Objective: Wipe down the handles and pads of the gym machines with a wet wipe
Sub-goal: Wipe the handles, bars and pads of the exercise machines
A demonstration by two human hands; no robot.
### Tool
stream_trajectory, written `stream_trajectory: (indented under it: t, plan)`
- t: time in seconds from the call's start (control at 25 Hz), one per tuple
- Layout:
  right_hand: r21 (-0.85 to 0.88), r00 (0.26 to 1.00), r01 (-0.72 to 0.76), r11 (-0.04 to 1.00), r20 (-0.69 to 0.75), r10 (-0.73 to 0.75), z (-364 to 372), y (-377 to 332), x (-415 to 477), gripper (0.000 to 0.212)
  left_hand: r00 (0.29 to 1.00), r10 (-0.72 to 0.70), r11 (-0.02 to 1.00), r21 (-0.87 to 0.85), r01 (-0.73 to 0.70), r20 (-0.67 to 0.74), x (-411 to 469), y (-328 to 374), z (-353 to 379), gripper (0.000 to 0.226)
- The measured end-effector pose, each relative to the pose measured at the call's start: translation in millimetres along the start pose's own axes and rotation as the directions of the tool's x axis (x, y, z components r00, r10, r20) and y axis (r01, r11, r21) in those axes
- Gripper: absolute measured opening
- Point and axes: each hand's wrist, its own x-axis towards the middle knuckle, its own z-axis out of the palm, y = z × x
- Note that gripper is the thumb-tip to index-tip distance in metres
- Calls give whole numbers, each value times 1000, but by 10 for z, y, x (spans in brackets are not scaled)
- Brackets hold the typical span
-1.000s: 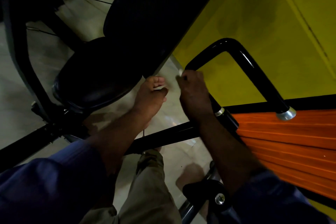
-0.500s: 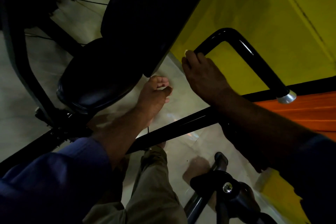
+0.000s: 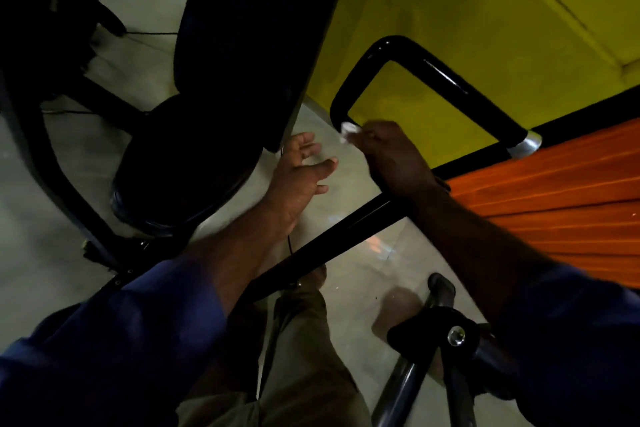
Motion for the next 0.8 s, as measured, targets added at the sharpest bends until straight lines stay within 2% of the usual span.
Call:
stream_trajectory:
  t: [0.12,0.2,0.24,0.28,0.4,0.48,0.56,0.64,0.72,0.8]
  plan:
    - [72,996,61,996,-69,-56,178,-70,129,30,999,46,999,13,-46,-14,96,-21,137,60]
    - [70,994,-93,993,-54,97,72,129,-201,42,998,62,998,19,-62,-1,178,46,255,63]
    - [81,979,-190,978,-60,195,-54,216,-417,41,998,56,998,16,-56,12,213,83,318,65]
    - [94,975,-204,974,-71,211,-116,358,-638,33,999,41,999,11,-41,8,243,119,375,66]
    - [234,996,-78,969,-20,85,-200,450,-704,18,998,13,1000,3,-13,-59,355,153,487,58]
    - [236,994,-92,967,-38,104,26,271,-342,19,995,27,999,34,-23,-96,454,147,501,36]
    - [141,992,-93,986,-68,103,203,104,-88,22,991,48,996,87,-37,-126,535,127,497,18]
    - [33,1000,22,999,3,-22,136,301,-214,31,986,78,986,156,-55,-146,629,161,494,20]
    - [33,988,145,989,51,-146,-54,635,-578,41,982,112,962,262,-69,-152,737,184,474,34]
    - [24,992,108,994,70,-109,-131,752,-824,49,978,121,932,359,-52,-172,814,216,511,41]
